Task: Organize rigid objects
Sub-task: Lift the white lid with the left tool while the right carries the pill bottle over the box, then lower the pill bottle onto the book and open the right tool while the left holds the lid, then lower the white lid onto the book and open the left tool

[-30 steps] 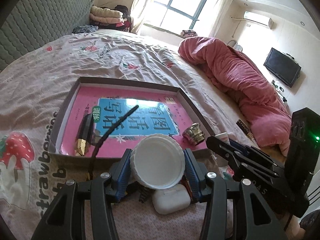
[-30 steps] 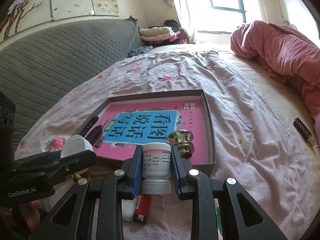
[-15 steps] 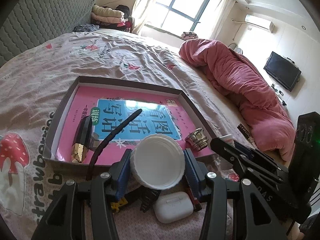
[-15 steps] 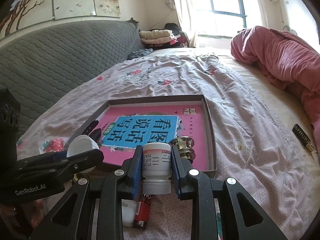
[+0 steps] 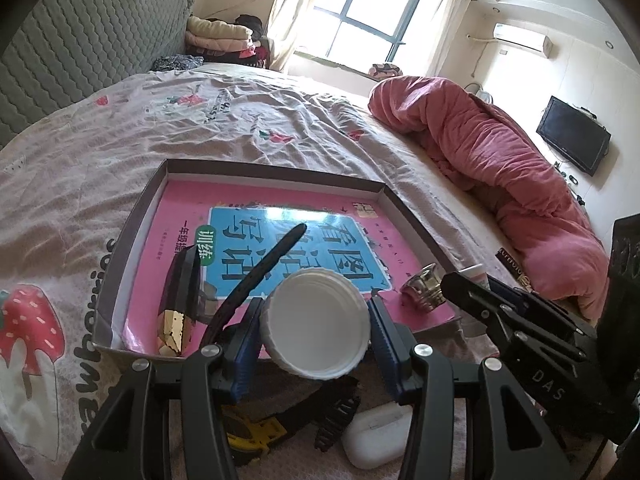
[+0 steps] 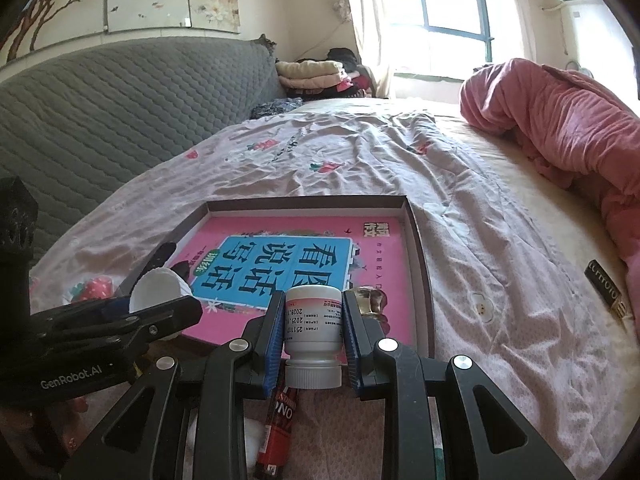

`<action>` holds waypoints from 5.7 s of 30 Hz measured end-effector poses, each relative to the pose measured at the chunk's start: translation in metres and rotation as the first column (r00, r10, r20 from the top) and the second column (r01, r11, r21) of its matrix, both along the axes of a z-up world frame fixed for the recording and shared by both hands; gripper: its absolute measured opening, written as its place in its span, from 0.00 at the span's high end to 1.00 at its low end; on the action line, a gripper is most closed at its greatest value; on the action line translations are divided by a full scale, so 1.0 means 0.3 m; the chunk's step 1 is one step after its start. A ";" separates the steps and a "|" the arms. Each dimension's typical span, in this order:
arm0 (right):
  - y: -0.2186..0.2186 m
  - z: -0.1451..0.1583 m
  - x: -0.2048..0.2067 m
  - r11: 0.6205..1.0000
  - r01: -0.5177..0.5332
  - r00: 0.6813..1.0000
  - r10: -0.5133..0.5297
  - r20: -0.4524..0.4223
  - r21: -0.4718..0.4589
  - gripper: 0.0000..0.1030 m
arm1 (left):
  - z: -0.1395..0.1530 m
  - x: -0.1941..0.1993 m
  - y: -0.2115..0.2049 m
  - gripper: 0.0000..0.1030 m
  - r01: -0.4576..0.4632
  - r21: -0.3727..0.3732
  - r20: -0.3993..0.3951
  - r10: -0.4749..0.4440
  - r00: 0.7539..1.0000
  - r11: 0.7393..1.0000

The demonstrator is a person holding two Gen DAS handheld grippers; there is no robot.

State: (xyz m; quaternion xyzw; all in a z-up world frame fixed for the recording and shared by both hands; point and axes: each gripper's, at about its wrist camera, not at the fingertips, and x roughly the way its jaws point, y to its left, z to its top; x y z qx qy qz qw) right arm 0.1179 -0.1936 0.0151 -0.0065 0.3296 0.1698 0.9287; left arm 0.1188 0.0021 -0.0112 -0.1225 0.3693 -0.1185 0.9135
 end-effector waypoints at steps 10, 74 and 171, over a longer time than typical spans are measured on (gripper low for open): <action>0.019 -0.015 0.033 1.000 -0.016 1.000 0.016 0.000 0.001 0.74 | -0.002 0.019 0.004 0.51 -0.020 0.021 0.015 0.019 1.000 1.000; 0.069 -0.158 0.208 0.986 -0.059 0.979 0.027 -0.204 -0.154 0.73 | -0.081 0.187 -0.095 0.51 0.063 0.213 -0.151 -0.031 0.988 0.975; -0.098 -0.055 0.184 0.999 0.052 0.993 -0.052 -0.109 -0.005 0.45 | -0.073 0.183 -0.082 0.50 0.101 0.134 -0.277 -0.061 0.959 0.986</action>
